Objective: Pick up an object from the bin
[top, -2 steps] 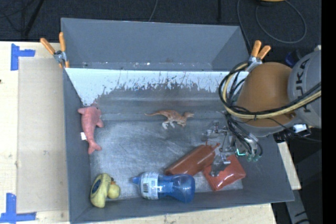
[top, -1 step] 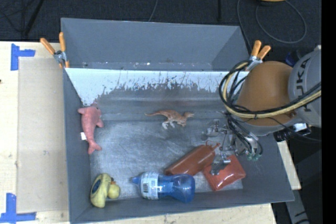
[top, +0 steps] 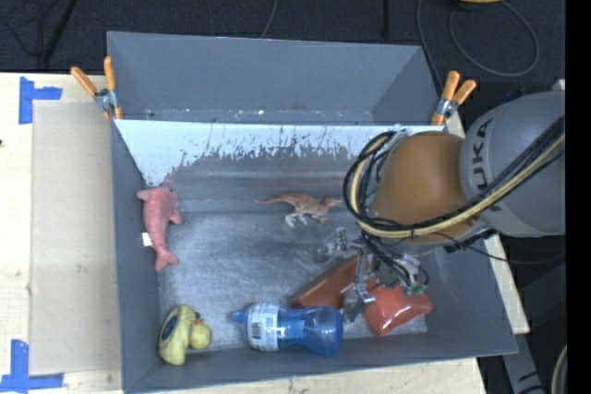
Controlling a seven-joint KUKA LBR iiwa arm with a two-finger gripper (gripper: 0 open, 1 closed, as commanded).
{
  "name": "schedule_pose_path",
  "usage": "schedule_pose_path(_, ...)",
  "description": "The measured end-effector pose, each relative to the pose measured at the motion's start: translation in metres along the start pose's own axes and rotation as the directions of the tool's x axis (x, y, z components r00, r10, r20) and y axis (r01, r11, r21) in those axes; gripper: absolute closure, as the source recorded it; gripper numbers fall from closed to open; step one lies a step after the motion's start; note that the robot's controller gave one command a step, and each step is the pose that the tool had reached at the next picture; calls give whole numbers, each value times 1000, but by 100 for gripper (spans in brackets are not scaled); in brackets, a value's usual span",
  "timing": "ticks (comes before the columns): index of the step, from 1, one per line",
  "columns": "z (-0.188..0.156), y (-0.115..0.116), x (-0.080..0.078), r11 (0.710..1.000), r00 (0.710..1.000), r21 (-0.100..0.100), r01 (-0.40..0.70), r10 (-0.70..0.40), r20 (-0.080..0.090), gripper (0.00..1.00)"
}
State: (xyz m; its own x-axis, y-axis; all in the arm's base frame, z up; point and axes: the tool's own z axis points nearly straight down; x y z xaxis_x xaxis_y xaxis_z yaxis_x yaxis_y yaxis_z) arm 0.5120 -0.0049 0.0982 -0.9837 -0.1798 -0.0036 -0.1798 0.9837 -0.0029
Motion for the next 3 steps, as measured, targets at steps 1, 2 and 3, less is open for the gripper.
schedule_pose_path(1, 3, 28, -16, 989, 989, -5, 148, -148, -6, 0)
schedule_pose_path(2, -5, 30, -26, 999, 999, -4, 37, -37, -2, 0)
schedule_pose_path(3, 16, 31, -44, 975, 975, -4, 221, -221, -3, 0)
